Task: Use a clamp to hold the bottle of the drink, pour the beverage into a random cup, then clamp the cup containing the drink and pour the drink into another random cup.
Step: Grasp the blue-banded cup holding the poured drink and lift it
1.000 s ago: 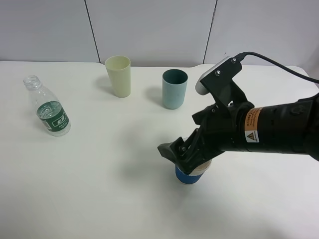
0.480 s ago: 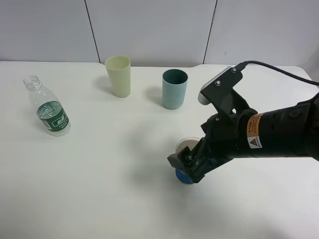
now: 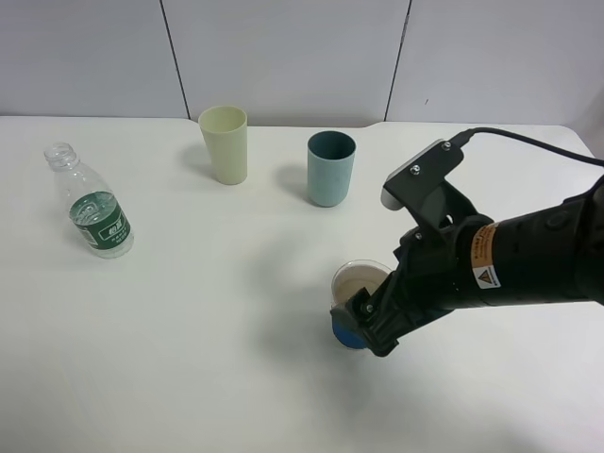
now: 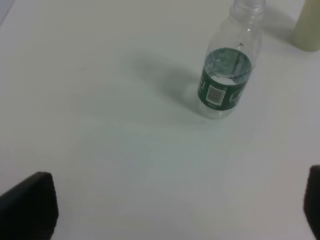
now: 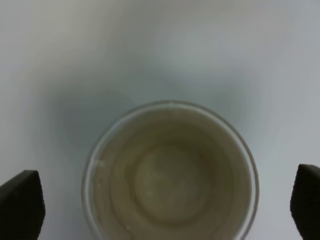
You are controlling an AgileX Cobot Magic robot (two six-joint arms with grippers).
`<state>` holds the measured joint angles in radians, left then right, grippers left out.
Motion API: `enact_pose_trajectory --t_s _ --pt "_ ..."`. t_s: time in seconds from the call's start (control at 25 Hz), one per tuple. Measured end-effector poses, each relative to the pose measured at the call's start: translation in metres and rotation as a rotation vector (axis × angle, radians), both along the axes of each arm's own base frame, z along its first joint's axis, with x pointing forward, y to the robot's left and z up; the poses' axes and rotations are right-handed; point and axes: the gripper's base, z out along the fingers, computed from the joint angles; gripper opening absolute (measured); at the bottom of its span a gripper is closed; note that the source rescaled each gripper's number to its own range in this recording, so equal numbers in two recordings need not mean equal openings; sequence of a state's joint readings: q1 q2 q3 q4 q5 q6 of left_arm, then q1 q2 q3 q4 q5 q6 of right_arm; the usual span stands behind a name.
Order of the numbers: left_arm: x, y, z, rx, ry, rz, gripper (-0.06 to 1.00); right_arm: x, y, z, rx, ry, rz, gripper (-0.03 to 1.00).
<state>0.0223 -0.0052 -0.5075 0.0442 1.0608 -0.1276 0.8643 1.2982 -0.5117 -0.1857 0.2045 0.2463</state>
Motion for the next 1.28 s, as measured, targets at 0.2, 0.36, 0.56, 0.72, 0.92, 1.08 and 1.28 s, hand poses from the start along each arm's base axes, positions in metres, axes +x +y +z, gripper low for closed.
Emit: enact_pose_trajectory --t_s 0.2,0.36,0.56,0.72,0.92,1.08,1.28 --pt "0.0 0.0 0.0 0.0 0.0 0.0 1.0 -0.001 -0.003 -0.003 -0.02 0.022 -0.019 1.0" --pt "0.0 0.0 0.0 0.0 0.0 0.0 1.0 -0.008 -0.011 -0.016 -0.028 0.016 -0.01 1.0" --pt "0.0 0.0 0.0 0.0 0.0 0.0 1.0 -0.02 -0.02 -0.033 0.014 0.016 0.015 1.0" --pt "0.0 0.0 0.0 0.001 0.0 0.0 1.0 -0.028 -0.028 -0.045 -0.023 0.042 0.026 1.0" --pt "0.0 0.0 0.0 0.0 0.0 0.0 1.0 -0.03 -0.031 -0.047 -0.023 0.047 0.028 1.0" --pt "0.0 0.0 0.0 0.0 0.0 0.0 1.0 -0.026 -0.033 -0.047 -0.013 0.045 0.003 1.0" --pt "0.0 0.0 0.0 0.0 0.0 0.0 1.0 -0.018 -0.036 -0.044 0.051 0.041 -0.075 1.0"
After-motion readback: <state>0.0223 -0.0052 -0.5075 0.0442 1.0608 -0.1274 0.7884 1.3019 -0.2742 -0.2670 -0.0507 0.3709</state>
